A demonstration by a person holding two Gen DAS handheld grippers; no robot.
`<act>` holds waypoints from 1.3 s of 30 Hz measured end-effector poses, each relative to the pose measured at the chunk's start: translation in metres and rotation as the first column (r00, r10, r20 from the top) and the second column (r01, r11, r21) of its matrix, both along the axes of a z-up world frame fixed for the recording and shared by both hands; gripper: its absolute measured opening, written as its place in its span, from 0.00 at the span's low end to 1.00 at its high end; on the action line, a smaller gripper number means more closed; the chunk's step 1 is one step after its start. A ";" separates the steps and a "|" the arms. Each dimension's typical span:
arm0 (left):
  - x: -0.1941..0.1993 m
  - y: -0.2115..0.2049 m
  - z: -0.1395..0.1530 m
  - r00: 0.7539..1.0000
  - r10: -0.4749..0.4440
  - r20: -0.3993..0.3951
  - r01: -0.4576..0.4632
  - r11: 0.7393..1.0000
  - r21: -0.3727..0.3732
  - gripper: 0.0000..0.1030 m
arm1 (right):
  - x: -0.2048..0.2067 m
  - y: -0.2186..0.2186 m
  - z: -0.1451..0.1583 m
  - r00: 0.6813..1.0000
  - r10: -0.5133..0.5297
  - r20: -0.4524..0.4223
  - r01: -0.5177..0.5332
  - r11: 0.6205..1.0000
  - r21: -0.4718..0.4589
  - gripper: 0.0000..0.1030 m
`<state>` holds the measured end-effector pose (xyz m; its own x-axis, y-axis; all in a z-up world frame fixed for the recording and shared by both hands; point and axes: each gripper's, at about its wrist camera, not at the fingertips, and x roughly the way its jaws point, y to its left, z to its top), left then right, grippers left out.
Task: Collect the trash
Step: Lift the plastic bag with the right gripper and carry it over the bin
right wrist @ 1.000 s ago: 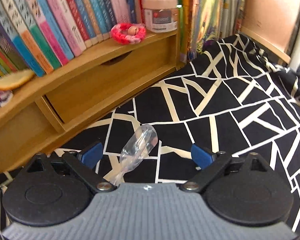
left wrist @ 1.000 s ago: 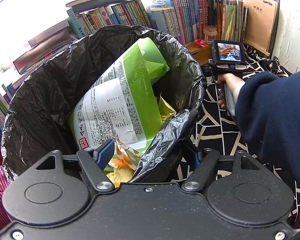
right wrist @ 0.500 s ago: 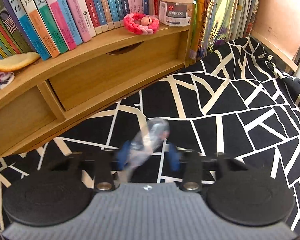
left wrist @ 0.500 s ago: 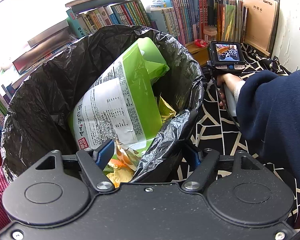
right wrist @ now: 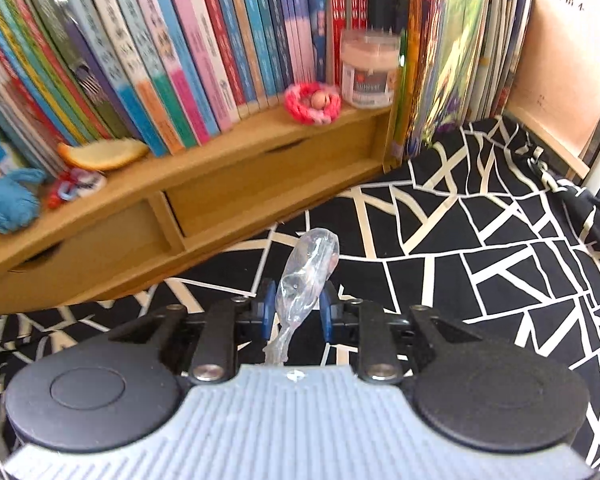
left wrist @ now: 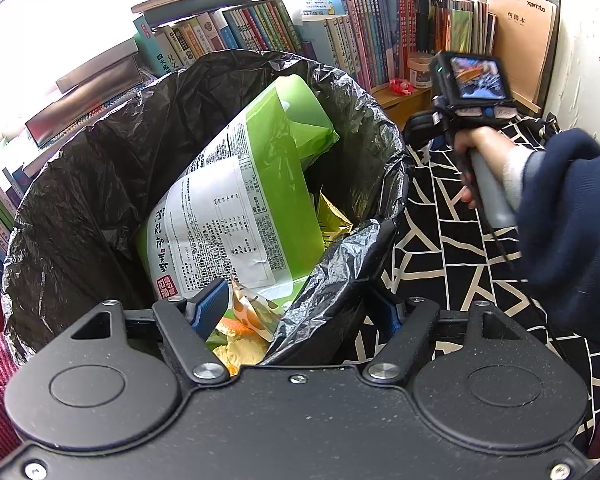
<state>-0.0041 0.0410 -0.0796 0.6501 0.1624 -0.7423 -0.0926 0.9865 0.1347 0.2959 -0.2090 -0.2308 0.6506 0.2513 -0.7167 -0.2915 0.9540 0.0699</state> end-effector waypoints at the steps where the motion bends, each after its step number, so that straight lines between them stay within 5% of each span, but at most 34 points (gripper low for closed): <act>1: 0.000 0.000 0.000 1.000 0.000 0.000 0.000 1.000 0.000 0.70 | -0.005 -0.003 0.006 1.000 0.008 0.006 -0.008 1.000 0.010 0.27; 13: 0.000 0.000 -0.001 1.000 0.001 0.000 -0.001 1.000 0.000 0.70 | -0.079 -0.047 0.092 0.990 0.130 0.062 -0.138 0.980 0.141 0.27; 19: -0.001 0.000 -0.002 1.000 0.000 0.001 0.000 1.000 0.004 0.71 | -0.111 -0.059 0.127 0.976 0.147 0.160 -0.188 0.941 0.280 0.27; 26: -0.001 0.000 -0.002 1.000 -0.002 0.003 0.002 1.000 0.002 0.71 | -0.128 -0.047 0.147 0.948 0.235 0.215 -0.297 0.895 0.333 0.27; 39: -0.002 0.000 -0.002 1.000 -0.004 0.004 0.004 1.000 0.001 0.71 | -0.182 -0.022 0.174 0.813 0.463 0.354 -0.577 0.720 0.386 0.28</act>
<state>-0.0059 0.0410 -0.0812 0.6537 0.1602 -0.7396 -0.0892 0.9868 0.1350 0.1142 -0.2312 -0.0565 0.4383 0.8529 -0.2837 -0.7930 0.5155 0.3245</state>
